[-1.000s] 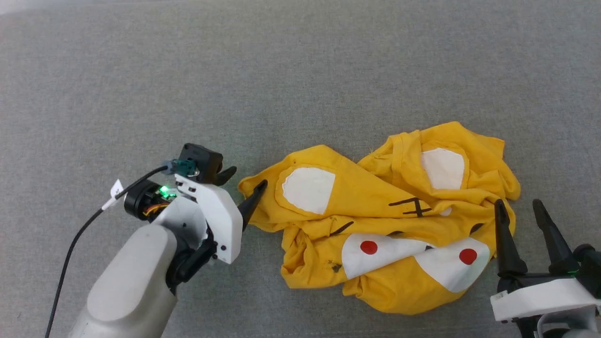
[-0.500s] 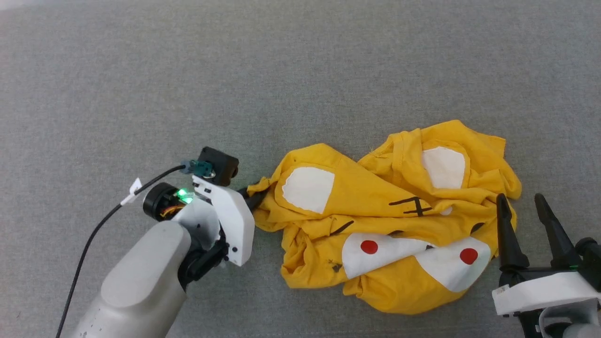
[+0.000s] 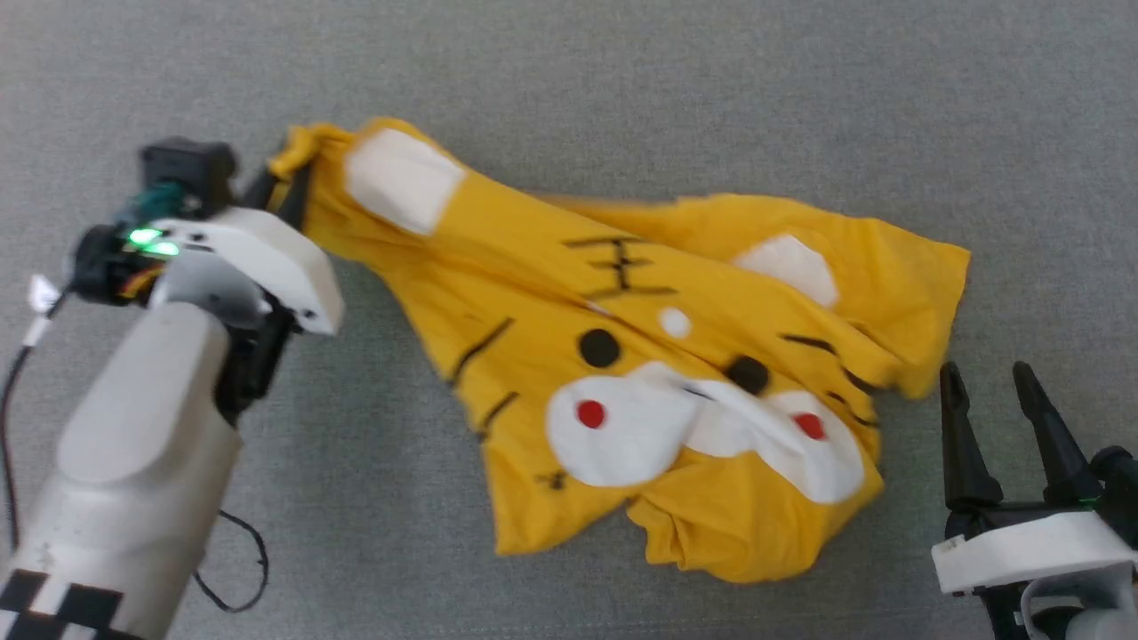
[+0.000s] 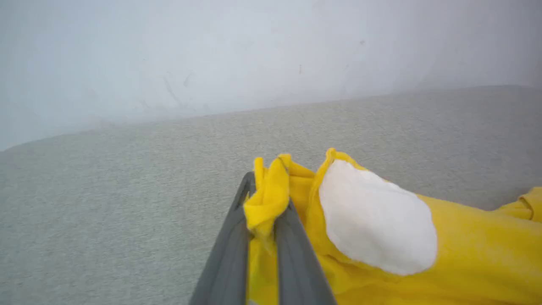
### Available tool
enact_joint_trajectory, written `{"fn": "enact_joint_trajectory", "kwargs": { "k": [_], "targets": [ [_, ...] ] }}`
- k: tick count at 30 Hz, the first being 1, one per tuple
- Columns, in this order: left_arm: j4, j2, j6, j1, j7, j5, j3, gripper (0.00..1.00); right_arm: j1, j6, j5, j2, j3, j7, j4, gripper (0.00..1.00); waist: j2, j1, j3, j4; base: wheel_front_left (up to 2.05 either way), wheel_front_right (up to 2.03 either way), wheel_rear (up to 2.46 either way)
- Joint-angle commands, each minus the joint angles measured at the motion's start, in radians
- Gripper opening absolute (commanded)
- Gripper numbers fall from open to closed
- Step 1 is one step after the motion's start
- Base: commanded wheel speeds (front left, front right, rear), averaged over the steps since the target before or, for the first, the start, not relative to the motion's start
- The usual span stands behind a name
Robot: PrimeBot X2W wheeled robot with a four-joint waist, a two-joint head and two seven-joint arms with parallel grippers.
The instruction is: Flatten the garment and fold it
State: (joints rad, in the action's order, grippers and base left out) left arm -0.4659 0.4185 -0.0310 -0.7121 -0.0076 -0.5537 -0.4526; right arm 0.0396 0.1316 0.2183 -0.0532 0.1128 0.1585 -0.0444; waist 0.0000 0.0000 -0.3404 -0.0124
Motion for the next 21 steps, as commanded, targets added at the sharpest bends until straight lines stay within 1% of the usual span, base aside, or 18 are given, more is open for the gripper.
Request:
{"fn": "enact_joint_trajectory", "kwargs": {
  "k": [1,3,5,6,9,10,11,12,17,21],
  "targets": [
    [-0.028,0.016,-0.035,-0.023,-0.023,0.006,0.027,0.0,-0.023,-0.001,-0.008,0.003,0.0,-0.001,-0.004,1.0,0.0,0.0,-0.026,-0.011,0.0,0.0,0.0],
    [-0.062,0.028,-0.078,-0.035,-0.057,0.015,0.054,0.0,-0.029,-0.001,-0.01,0.003,-0.001,0.0,-0.006,1.0,0.0,0.0,-0.043,-0.018,0.0,0.0,0.0],
    [-0.094,0.035,-0.131,-0.044,-0.103,0.027,0.083,0.0,-0.036,-0.001,-0.013,0.003,-0.005,0.0,-0.007,1.0,0.0,0.0,-0.058,-0.023,0.0,0.0,0.0],
    [-0.112,0.034,-0.149,-0.045,-0.114,0.027,0.092,0.0,-0.04,-0.001,-0.015,0.003,-0.007,-0.001,-0.006,1.0,0.0,0.0,-0.065,-0.025,0.0,0.0,0.0],
    [-0.174,0.013,-0.168,-0.039,-0.108,0.012,0.099,0.0,-0.047,-0.001,-0.019,0.003,-0.012,-0.002,-0.003,1.0,0.0,0.0,-0.078,-0.027,0.0,0.0,0.0],
    [-0.191,0.001,-0.162,-0.035,-0.097,0.003,0.096,0.05,-0.048,-0.001,-0.02,0.003,-0.014,-0.003,-0.001,1.0,0.0,0.0,-0.079,-0.026,0.0,0.0,0.0],
    [-0.202,-0.01,-0.155,-0.034,-0.098,-0.006,0.095,0.47,-0.049,-0.001,-0.021,0.003,-0.015,-0.004,0.001,1.0,0.0,0.0,-0.08,-0.025,0.0,0.0,0.0],
    [-0.211,-0.02,-0.153,-0.034,-0.105,-0.011,0.096,1.0,-0.05,-0.001,-0.021,0.003,-0.016,-0.004,0.003,1.0,0.0,0.0,-0.08,-0.023,0.0,0.0,0.0],
    [-0.232,-0.056,-0.123,-0.033,-0.157,-0.02,0.085,1.0,-0.052,-0.001,-0.027,0.003,-0.014,-0.009,0.006,1.0,0.0,0.0,-0.061,-0.005,0.0,0.0,0.0],
    [-0.205,-0.069,-0.109,-0.021,-0.198,-0.03,0.089,1.0,-0.048,-0.001,-0.03,0.003,-0.008,-0.014,0.003,1.0,0.0,0.0,-0.037,0.01,0.0,0.0,0.0]
  ]
}}
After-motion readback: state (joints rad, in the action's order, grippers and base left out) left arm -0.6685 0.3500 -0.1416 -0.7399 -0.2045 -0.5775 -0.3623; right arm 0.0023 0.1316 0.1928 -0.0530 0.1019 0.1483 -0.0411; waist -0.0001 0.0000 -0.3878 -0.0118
